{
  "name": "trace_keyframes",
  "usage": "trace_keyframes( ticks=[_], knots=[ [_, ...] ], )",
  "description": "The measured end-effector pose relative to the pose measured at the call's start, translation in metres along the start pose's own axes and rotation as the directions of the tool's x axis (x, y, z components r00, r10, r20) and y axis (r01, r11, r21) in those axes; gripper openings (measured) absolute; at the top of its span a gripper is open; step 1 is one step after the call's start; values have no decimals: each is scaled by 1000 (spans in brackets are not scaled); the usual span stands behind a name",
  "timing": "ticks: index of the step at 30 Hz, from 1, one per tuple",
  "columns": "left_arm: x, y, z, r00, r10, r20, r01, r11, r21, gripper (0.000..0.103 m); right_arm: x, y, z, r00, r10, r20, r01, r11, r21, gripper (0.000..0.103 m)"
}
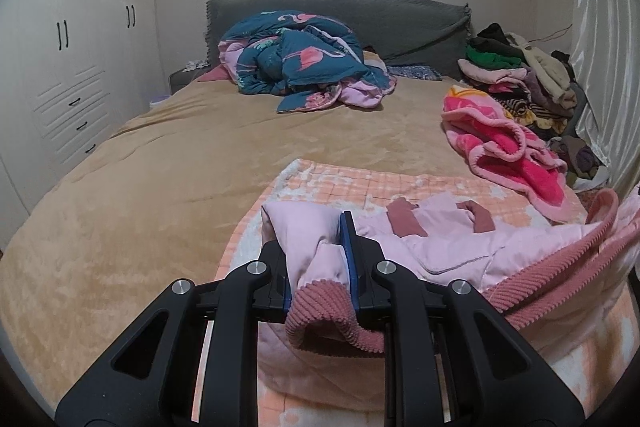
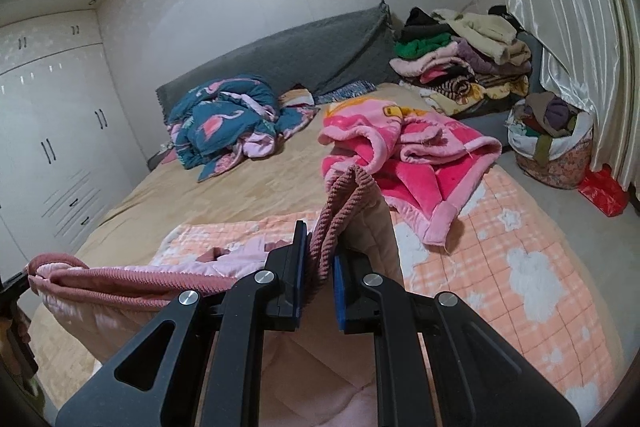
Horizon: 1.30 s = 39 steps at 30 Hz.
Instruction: Fold large clothes
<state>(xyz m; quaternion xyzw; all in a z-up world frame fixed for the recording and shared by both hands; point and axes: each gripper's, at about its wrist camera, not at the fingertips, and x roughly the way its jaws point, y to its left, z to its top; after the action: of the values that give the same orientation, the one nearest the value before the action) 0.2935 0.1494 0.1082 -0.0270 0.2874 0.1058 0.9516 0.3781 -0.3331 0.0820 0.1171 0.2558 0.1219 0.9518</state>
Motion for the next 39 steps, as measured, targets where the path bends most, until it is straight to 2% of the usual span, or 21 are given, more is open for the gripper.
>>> trace_keyframes(
  ticks=[10, 14, 17, 18, 19, 21, 23, 26, 29, 31, 32, 33, 35, 36, 39],
  knots=[
    [48, -14, -5, 998, 57, -7, -57, 997, 49, 12, 64, -15, -8, 993, -62, -98, 65, 998, 28, 11],
    [66, -20, -9, 997, 79, -19, -78, 994, 73, 12, 86, -26, -13, 988, -44, -146, 56, 995, 81, 12],
    [78, -22, -13, 995, 89, -35, -86, 993, 80, 12, 94, -39, -17, 987, 9, -160, 19, 985, 171, 30],
    [80, -23, -13, 995, 87, -38, -84, 993, 80, 12, 93, -43, -18, 988, 22, -153, 10, 979, 203, 51],
    [82, -24, -15, 996, 85, -40, -82, 993, 80, 13, 89, -44, -19, 990, 29, -137, 2, 975, 220, 68],
    [86, -25, -16, 996, 84, -40, -80, 993, 88, 14, 83, -40, -23, 993, 57, -106, -34, 976, 215, 69],
    [89, -26, -17, 996, 71, -47, -67, 994, 83, 15, 79, -25, -32, 992, 54, -116, -37, 989, 146, 69],
    [95, -32, -19, 996, 78, -50, -73, 993, 96, 17, 81, 10, -60, 981, 66, -181, -67, 998, 3, 71],
    [96, -33, -21, 996, 75, -46, -71, 994, 87, 20, 93, 42, -96, 959, 74, -274, -105, 989, -102, 73],
    [93, -34, -22, 997, 59, -40, -56, 995, 80, 28, 101, 53, -117, 944, 61, -323, -111, 984, -137, 73],
    [90, -34, -23, 998, 50, -36, -47, 996, 81, 31, 103, 55, -124, 942, 59, -329, -112, 983, -145, 74],
    [87, -34, -24, 999, 36, -32, -33, 996, 82, 39, 101, 57, -128, 946, 57, -320, -111, 982, -153, 75],
    [80, -33, -25, 1000, 12, -10, -11, 997, 71, 67, 94, 55, -130, 955, 67, -288, -115, 981, -153, 78],
    [71, -32, -26, 999, 33, 26, -34, 997, 74, 94, 90, 51, -129, 962, 64, -267, -106, 984, -146, 81],
    [56, -28, -31, 997, 36, 73, -43, 995, 92, 94, 79, 34, -121, 974, 39, -224, -68, 990, -123, 88]
  ],
)
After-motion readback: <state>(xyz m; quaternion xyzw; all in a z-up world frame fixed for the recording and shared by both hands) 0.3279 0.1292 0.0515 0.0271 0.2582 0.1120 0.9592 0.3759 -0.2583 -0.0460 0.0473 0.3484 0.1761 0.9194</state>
